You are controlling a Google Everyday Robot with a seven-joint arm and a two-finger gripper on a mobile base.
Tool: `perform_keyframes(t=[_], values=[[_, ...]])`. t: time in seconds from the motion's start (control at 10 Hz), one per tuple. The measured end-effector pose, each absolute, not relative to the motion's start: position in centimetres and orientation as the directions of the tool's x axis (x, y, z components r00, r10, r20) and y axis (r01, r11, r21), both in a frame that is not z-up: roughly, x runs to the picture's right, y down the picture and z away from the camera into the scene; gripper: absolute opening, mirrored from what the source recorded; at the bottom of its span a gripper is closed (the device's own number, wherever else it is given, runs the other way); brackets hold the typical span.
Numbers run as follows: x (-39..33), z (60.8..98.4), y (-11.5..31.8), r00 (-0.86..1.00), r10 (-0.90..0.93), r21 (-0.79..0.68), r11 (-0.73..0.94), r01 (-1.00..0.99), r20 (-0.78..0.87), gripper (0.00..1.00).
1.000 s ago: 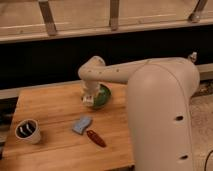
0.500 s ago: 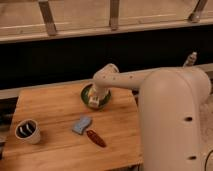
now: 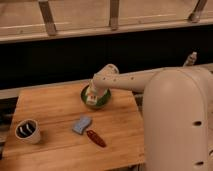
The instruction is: Place the bottle in the ceramic bowl
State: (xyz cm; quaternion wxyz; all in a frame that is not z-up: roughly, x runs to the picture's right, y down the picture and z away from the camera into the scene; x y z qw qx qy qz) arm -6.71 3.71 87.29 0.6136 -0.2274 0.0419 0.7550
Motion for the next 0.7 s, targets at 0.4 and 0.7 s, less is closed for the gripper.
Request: perform_keyframes(t=[0.4,0.7], values=[[-6.82,87.30,3.72,-0.142,0.908,-0.216,-0.242,-0.946,-0.395,0.63],[-6.82,87.31,3.70,-0.142,0.908,-0.217,-0.242,-0.946,-0.395,0.80]])
